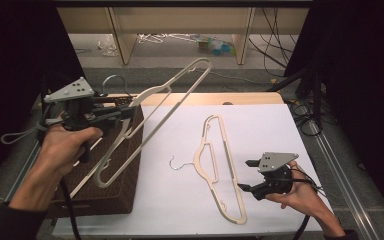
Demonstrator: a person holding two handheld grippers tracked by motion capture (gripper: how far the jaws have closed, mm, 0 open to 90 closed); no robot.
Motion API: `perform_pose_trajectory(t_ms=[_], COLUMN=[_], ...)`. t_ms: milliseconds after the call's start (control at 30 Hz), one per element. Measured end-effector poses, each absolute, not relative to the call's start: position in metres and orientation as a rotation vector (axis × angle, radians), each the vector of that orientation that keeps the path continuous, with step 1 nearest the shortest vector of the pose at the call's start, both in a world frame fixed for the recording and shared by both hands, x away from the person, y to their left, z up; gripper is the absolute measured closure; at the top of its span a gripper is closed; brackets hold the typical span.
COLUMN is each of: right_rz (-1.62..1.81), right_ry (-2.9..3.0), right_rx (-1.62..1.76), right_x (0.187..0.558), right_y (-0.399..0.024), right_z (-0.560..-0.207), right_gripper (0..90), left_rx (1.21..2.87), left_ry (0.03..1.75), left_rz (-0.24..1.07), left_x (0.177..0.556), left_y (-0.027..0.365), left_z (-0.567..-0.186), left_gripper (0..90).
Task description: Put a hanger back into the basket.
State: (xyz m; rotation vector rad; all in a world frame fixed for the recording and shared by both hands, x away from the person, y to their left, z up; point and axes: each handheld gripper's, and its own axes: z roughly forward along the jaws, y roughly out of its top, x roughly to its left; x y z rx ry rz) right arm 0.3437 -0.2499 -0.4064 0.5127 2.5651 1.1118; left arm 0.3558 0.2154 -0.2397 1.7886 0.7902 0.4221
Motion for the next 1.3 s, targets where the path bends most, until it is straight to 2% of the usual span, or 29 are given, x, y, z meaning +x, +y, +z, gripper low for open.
perform_pose_trajectory(t_ms=[267,600,1300], right_rz=[1.104,1.1,1.078], right_ry=[2.571,2.58,2.607], right_rx=[0.516,0.511,0.526], right_x=[0.343,0.343,0.343], right_y=[-0.25,-0.25,-0.251], right_z=[-0.409,-0.412,-0.416], right_gripper=[25.1,24.7,24.2], left_rx=[1.769,1.834,1.901], left_ry=[0.878,0.956,1.105], left_rz=[0.494,0.57,0.571], left_x=[0.357,0.36,0.364], left_y=[0.265,0.313,0.353], left_z=[-0.25,-0.268,-0.319], left_gripper=[85.7,85.7,85.7])
